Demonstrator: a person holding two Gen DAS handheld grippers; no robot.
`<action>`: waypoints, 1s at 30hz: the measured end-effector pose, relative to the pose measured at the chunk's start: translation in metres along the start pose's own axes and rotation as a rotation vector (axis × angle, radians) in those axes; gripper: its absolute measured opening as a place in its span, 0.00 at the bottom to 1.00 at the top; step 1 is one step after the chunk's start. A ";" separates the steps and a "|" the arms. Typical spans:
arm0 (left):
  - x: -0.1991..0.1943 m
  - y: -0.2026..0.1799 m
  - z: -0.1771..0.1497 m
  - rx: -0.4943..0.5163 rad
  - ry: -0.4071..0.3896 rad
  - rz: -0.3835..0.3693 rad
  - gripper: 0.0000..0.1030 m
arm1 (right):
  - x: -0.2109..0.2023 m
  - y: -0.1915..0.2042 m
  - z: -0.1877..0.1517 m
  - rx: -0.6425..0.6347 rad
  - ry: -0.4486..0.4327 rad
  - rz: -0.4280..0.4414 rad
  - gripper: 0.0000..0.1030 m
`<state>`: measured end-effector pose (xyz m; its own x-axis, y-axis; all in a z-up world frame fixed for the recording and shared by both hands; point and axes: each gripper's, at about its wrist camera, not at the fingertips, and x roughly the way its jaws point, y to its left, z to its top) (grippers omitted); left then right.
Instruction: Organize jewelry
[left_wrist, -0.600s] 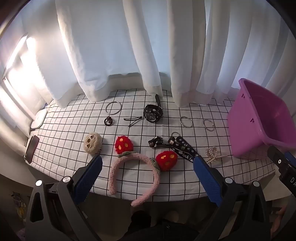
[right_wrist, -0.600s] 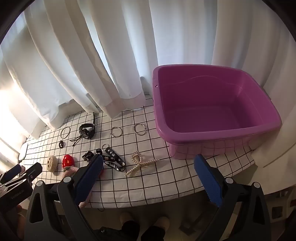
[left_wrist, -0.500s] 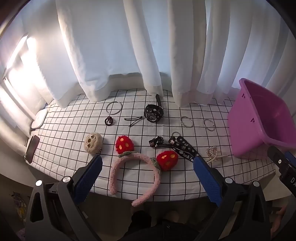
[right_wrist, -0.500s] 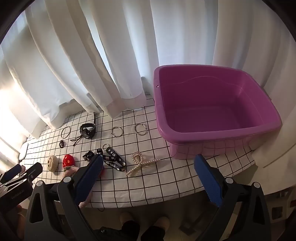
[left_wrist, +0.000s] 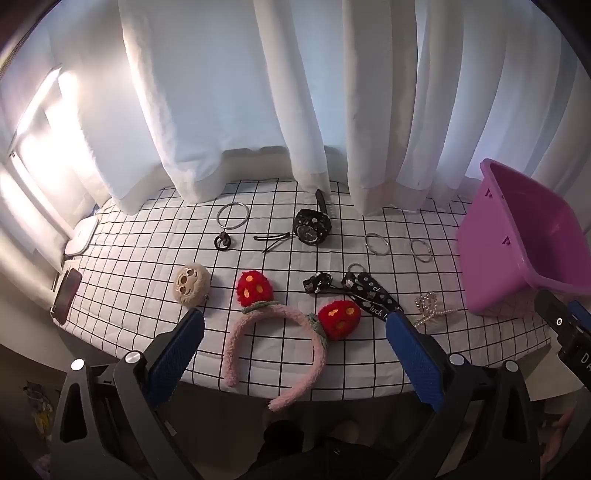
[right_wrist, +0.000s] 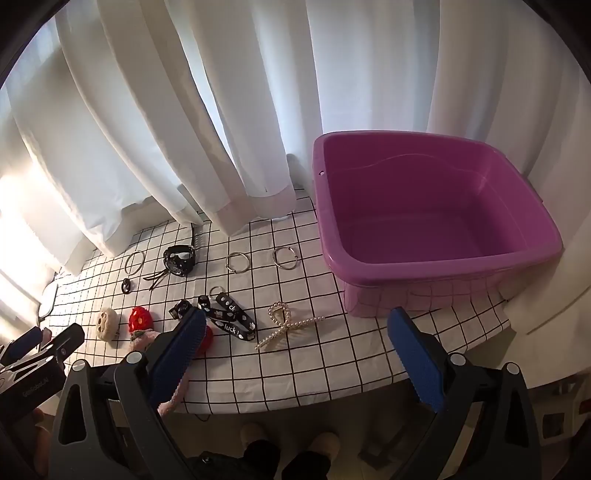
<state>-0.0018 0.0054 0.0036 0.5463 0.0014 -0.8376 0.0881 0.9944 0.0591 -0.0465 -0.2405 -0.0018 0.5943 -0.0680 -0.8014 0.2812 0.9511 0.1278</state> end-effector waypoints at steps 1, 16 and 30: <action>-0.001 0.000 0.001 0.000 0.000 0.000 0.94 | 0.000 0.000 0.001 0.002 0.001 0.001 0.91; -0.001 0.011 0.001 -0.006 -0.005 -0.002 0.94 | -0.002 0.002 0.000 0.003 -0.003 0.007 0.91; -0.001 0.016 0.002 -0.003 -0.007 -0.002 0.94 | -0.003 0.006 -0.001 0.001 0.000 0.000 0.91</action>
<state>0.0002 0.0216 0.0065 0.5520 -0.0009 -0.8338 0.0868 0.9946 0.0564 -0.0471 -0.2339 0.0011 0.5943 -0.0678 -0.8014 0.2814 0.9510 0.1283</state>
